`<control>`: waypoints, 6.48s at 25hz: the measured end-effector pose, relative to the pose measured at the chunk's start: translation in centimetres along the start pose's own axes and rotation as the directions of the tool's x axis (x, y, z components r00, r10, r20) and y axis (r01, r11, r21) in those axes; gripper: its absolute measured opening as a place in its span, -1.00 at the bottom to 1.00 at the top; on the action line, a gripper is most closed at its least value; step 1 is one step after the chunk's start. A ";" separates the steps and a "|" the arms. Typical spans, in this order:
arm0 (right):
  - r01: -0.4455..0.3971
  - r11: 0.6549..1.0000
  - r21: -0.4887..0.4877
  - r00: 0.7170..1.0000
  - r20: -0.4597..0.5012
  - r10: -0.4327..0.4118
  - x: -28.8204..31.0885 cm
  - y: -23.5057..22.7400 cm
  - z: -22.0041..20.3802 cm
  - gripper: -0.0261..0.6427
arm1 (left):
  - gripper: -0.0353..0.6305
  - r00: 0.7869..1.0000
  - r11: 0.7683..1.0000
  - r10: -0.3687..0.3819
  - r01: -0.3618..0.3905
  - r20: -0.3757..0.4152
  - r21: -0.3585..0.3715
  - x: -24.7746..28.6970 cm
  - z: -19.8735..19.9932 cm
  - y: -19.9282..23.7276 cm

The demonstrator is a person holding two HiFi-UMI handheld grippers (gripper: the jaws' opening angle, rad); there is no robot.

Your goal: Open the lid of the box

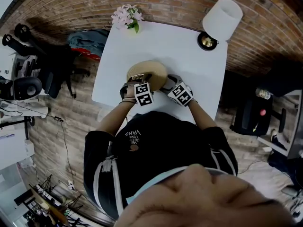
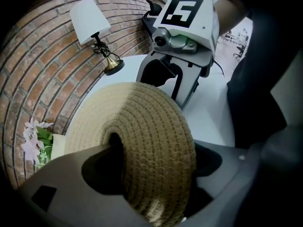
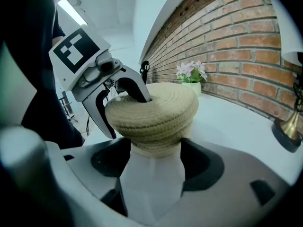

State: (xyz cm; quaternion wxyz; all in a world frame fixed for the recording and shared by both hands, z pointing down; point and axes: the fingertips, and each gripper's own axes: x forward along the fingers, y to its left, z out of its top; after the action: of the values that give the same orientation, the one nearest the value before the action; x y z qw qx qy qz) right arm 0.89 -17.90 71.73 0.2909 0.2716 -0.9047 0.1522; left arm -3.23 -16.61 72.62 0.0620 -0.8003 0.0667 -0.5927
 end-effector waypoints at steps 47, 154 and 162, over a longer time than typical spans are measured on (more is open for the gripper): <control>0.033 0.996 0.088 0.999 -0.025 -0.031 0.2 -0.4 -0.4 -0.02 | 0.25 0.902 0.930 0.073 0.092 0.425 -0.355 -7.4 2.3 2.6; 0.207 0.909 0.363 0.933 0.206 -0.295 -10.9 -1.0 2.0 -0.91 | 0.05 0.756 0.552 0.580 -0.090 0.304 -0.829 -12.9 -10.0 -5.2; 0.212 0.906 0.365 0.935 0.195 -0.297 -11.1 -0.8 1.2 -0.91 | 0.04 0.761 0.563 0.574 -0.098 0.303 -0.821 -12.7 -9.4 -5.8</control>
State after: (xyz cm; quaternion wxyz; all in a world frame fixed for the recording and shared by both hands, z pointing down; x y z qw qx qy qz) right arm 8.39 -14.54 64.13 0.1432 0.4508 -0.8503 0.2308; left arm -15.71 -8.82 64.48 -0.1487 -0.8503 0.4492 -0.2304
